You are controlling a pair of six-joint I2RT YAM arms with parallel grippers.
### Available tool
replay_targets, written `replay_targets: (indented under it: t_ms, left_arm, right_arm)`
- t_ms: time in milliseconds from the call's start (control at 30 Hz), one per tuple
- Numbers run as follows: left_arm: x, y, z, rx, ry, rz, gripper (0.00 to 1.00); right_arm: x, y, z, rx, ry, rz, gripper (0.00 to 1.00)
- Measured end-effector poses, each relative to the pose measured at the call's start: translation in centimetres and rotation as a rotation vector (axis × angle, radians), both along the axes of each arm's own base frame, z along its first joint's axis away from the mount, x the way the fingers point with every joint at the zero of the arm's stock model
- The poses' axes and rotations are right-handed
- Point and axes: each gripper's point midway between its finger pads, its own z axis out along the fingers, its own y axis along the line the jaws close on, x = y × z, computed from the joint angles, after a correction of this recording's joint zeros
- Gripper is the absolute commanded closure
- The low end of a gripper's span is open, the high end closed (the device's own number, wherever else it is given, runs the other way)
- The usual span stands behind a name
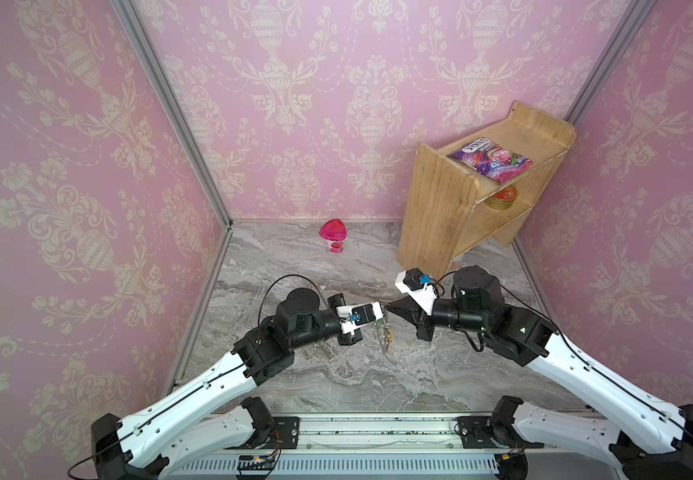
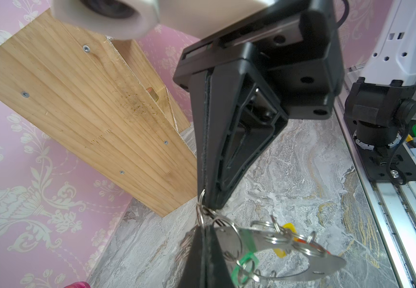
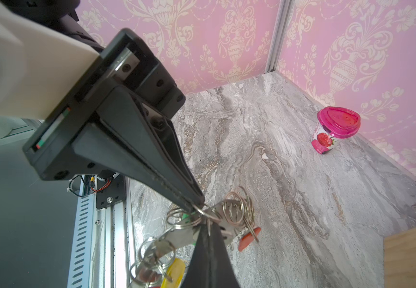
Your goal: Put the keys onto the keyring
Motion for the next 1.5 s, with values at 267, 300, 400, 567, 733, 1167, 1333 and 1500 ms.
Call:
replay_targets:
  t_ms: [267,300,400,567,733,1167,1333,1500]
  left_arm:
    - [-0.1,-0.1,0.0,0.001,0.002,-0.005,1.0]
    - [-0.1,-0.1,-0.1,0.002,0.002,-0.006,1.0]
    - [-0.3,-0.2,-0.2,0.007,0.006,-0.013,1.0]
    - [-0.4,-0.3,-0.3,0.02,0.012,-0.018,1.0]
    - [-0.5,-0.3,-0.4,0.025,0.012,-0.02,1.0]
    - [-0.4,-0.5,-0.7,0.047,0.013,-0.026,1.0]
    - [-0.6,-0.6,-1.0,0.058,0.014,-0.036,1.0]
    - [-0.7,-0.8,-1.2,0.066,0.015,-0.042,1.0]
  right_arm:
    - [0.1,-0.1,0.0,-0.003,-0.002,-0.01,1.0]
    - [0.1,0.0,0.0,-0.002,-0.001,-0.011,1.0]
    - [0.1,-0.1,-0.1,-0.002,0.008,-0.015,1.0]
    - [0.1,-0.2,-0.2,-0.003,0.021,-0.024,1.0]
    - [0.0,-0.2,-0.3,-0.006,0.026,-0.025,1.0]
    - [0.1,-0.4,-0.7,-0.013,0.045,-0.04,1.0]
    - [0.3,-0.7,-0.9,-0.015,0.061,-0.054,1.0]
    - [0.4,-0.8,-1.0,-0.017,0.068,-0.058,1.0]
